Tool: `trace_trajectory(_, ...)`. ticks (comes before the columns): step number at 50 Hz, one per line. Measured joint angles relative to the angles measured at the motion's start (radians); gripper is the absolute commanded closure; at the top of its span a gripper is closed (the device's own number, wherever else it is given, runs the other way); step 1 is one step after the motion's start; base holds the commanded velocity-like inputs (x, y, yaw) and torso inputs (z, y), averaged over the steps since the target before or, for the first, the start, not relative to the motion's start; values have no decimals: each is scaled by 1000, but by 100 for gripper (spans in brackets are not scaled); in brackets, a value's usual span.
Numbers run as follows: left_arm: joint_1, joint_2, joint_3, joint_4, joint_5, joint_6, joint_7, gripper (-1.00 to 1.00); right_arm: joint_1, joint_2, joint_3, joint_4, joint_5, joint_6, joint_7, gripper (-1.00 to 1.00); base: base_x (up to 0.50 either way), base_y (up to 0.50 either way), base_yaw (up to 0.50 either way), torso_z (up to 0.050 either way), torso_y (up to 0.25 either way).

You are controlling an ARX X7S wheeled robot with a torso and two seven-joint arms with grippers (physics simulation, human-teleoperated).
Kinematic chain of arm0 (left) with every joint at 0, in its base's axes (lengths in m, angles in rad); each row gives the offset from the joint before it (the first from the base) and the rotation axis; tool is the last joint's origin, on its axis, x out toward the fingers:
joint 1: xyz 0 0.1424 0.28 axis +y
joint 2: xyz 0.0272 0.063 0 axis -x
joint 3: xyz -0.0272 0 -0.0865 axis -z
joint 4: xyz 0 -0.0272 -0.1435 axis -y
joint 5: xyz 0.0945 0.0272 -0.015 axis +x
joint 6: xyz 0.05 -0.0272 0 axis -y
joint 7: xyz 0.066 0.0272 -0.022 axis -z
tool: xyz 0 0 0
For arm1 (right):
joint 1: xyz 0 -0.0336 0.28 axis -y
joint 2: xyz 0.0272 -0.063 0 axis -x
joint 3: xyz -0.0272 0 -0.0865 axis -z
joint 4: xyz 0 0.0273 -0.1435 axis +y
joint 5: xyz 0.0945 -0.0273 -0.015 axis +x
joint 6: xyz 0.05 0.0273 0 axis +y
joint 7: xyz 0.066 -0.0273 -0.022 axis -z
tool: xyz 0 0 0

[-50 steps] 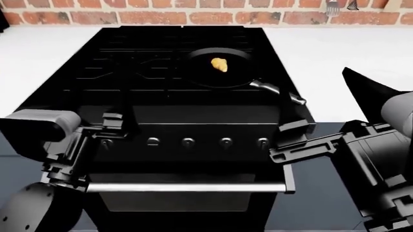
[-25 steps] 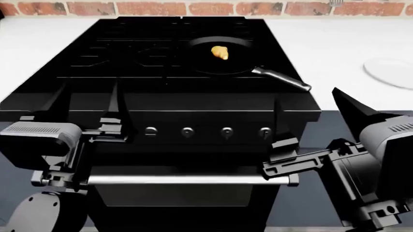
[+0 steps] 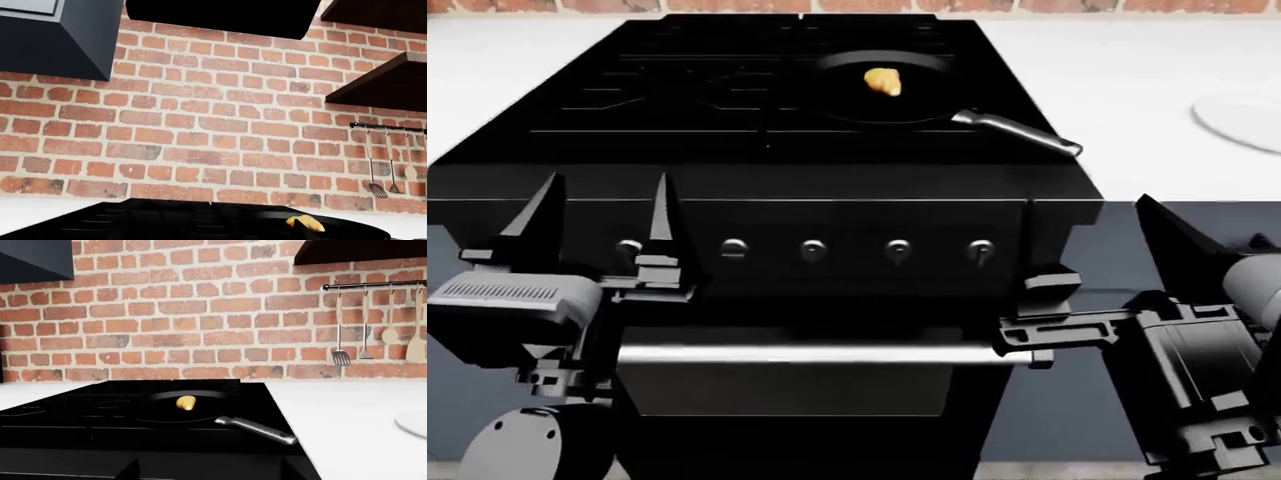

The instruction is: Pick the croissant and place it on the pan. Then turn on the stove to warm the croissant.

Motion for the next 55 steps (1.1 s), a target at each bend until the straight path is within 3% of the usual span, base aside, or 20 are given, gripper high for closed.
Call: trace_trajectory(55,13,-11,18,-9,-1,44,-2,-100,31,-24,-32,18,11,33,-9,-100,0,0,0,-50,0)
